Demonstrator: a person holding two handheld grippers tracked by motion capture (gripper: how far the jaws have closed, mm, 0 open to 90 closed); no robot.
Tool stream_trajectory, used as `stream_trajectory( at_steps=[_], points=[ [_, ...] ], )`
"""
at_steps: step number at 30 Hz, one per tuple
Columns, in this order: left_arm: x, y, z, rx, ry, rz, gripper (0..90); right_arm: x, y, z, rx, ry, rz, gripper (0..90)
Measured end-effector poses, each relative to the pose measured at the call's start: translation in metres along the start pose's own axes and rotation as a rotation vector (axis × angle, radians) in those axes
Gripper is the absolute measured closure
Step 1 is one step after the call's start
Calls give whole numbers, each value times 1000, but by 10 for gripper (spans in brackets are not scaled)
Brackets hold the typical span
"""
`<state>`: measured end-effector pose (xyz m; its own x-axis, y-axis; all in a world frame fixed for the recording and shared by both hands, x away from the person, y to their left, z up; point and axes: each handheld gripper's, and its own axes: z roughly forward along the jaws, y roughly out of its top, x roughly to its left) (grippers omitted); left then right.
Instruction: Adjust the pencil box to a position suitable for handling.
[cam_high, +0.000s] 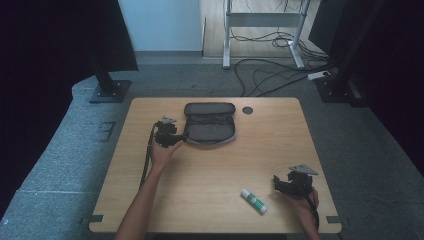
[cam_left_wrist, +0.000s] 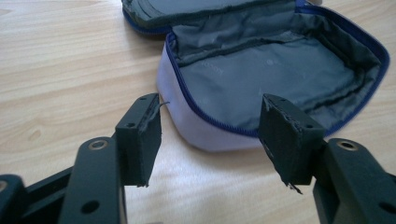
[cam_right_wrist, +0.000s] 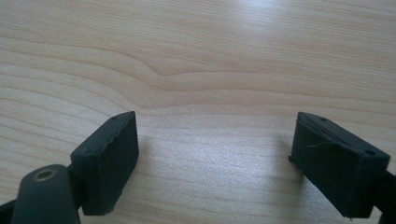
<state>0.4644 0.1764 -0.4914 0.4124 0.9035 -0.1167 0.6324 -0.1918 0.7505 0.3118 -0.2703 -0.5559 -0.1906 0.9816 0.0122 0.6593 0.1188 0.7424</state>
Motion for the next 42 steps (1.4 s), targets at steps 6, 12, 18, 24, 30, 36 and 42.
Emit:
stream_trajectory(
  at_steps=[6,12,18,24,30,36,42],
  points=[
    [-2,12,14,0,8,9,481,0,0,0,0,0,-1,146],
    [-1,15,34,49,41,9,512,0,0,0,0,-1,-3,149],
    [6,11,47,58,60,-30,546,0,0,0,-1,-1,-4,152],
    [11,6,54,77,38,-58,584,2,0,0,-3,3,-8,174],
    [8,4,57,88,40,-55,661,3,1,0,-7,11,-16,202],
    [8,4,57,95,50,-56,712,8,13,6,-26,38,-40,296],
    [10,4,58,95,47,-65,730,18,40,8,-83,87,-49,307]
  ],
)
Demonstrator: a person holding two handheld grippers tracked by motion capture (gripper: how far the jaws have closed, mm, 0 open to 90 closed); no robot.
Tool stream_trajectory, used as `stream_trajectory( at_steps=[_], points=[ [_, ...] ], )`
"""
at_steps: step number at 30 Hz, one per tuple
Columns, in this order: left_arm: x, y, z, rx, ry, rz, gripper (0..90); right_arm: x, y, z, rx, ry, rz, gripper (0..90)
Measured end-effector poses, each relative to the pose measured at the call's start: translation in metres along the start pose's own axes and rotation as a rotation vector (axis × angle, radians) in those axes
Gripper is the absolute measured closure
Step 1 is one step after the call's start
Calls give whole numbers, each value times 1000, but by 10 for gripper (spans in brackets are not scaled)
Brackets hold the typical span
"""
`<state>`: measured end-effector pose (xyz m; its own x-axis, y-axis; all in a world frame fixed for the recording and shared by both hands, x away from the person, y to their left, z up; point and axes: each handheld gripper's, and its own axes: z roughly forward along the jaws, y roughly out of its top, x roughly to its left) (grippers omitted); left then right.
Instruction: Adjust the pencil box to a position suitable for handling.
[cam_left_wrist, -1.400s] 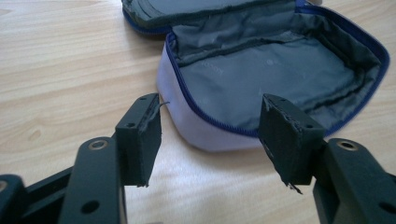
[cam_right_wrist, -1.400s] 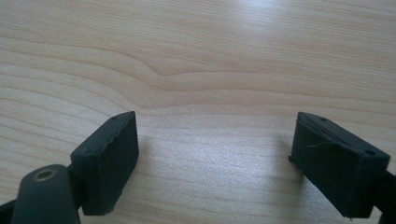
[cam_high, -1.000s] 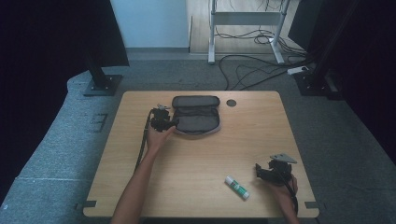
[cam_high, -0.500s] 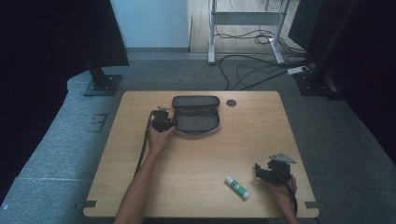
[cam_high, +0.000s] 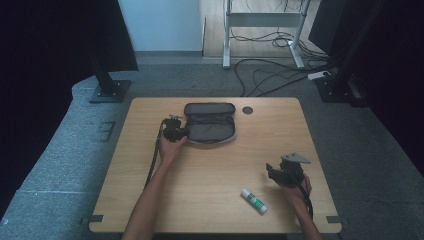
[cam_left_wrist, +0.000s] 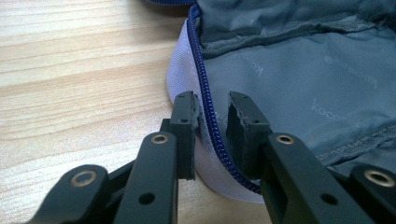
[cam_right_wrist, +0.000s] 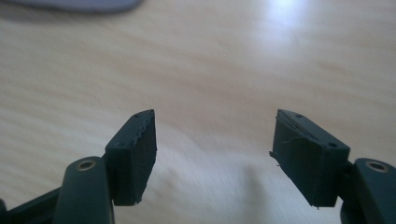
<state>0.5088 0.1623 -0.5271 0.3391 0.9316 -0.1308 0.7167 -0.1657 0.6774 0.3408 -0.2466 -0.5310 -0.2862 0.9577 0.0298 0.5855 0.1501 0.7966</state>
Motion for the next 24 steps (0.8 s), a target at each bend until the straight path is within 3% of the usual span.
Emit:
stream_trajectory(
  at_steps=[3,4,14,24],
  points=[
    [0,0,0,0,3,-1,732,3,12,3,-23,36,13,316],
    [0,0,0,0,1,-4,735,6,18,4,-31,67,28,321],
    [1,0,1,3,0,-8,739,25,48,18,-53,105,-11,341],
    [2,-1,2,7,-1,-12,738,33,74,26,-70,127,-25,321]
  ],
)
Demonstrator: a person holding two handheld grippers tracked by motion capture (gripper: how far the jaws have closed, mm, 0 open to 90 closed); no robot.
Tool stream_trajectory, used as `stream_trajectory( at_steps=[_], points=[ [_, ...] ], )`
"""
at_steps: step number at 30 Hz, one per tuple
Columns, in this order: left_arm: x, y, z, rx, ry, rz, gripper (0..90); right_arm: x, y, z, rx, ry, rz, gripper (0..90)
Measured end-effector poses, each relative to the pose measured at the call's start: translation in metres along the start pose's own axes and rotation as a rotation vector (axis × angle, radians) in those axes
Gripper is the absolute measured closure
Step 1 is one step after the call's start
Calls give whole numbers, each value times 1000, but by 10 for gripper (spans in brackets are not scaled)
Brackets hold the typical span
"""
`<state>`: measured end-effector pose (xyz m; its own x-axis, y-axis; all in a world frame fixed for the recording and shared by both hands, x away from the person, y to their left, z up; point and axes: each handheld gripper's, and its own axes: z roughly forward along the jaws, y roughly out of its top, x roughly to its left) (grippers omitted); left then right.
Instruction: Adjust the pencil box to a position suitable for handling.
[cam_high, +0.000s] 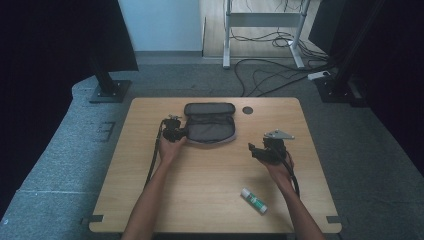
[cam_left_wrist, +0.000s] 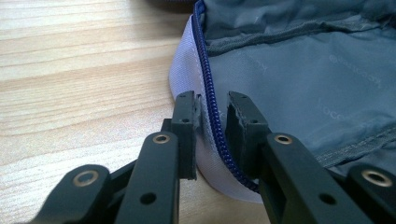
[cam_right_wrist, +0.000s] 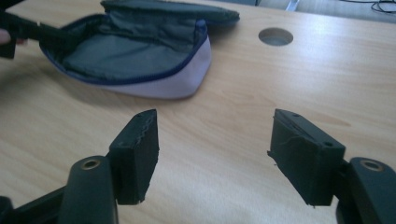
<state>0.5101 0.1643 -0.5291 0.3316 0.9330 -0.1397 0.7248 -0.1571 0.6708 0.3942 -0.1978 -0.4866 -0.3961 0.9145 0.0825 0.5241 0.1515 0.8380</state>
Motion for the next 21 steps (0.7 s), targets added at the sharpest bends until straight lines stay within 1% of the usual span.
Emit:
stream_trajectory(
  at_steps=[1,2,3,6,9,10,11,15,18,19,21],
  points=[
    [0,0,0,0,0,0,740,0,2,1,-2,2,4,321],
    [0,0,0,0,0,0,740,1,8,3,-4,2,-4,321],
    [0,0,0,0,1,1,740,1,8,3,-4,2,-4,321],
    [0,0,0,0,0,2,742,3,15,8,-10,3,-6,329],
    [1,0,0,3,-2,3,745,6,21,14,-1,9,-11,338],
    [1,0,0,1,-2,1,746,7,24,20,3,16,-7,350],
    [1,0,0,1,-3,1,746,7,24,20,3,16,-7,350],
    [1,0,0,0,-4,0,744,10,26,34,23,27,-4,379],
    [1,0,0,2,-4,2,744,13,28,40,34,33,-9,390],
    [1,0,0,1,-4,2,745,13,29,42,35,35,-17,397],
    [1,0,0,1,-5,1,745,15,29,46,29,43,-15,403]
  ],
)
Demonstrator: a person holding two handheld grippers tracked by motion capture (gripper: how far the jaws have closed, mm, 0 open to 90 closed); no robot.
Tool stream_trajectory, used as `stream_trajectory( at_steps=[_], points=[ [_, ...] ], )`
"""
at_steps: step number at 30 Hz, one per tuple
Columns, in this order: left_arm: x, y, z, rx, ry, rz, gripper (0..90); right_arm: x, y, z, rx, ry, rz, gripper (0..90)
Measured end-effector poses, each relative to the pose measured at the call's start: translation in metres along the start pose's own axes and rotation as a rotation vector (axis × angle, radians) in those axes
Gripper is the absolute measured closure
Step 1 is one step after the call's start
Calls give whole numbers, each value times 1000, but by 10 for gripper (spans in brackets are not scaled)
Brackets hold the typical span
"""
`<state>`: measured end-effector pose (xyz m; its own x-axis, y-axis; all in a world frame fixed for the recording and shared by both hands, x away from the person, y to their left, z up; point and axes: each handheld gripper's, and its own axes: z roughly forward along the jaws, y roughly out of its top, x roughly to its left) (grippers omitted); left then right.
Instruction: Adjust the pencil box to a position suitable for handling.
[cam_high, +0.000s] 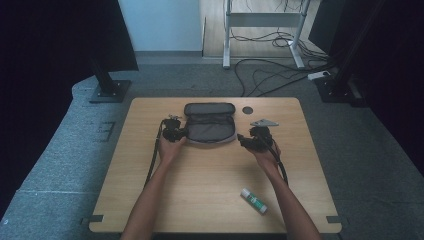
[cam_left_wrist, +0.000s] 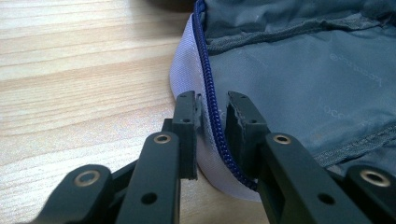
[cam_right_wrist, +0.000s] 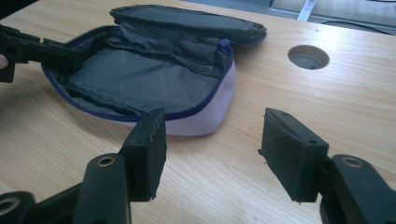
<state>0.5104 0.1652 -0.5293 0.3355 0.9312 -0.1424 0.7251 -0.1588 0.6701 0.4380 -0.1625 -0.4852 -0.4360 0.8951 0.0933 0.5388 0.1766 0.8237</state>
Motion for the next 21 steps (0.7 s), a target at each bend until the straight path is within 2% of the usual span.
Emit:
stream_trajectory(
  at_steps=[3,8,10,16,21],
  points=[
    [0,0,0,0,0,0,745,1,2,9,22,2,-3,410],
    [0,0,0,1,4,0,745,1,6,25,26,11,3,440],
    [0,0,0,2,3,0,746,0,7,33,50,13,13,442],
    [0,0,0,4,2,2,746,-1,11,47,41,13,24,476],
    [1,0,1,6,4,-1,747,-2,14,58,61,-2,32,488]
  ],
)
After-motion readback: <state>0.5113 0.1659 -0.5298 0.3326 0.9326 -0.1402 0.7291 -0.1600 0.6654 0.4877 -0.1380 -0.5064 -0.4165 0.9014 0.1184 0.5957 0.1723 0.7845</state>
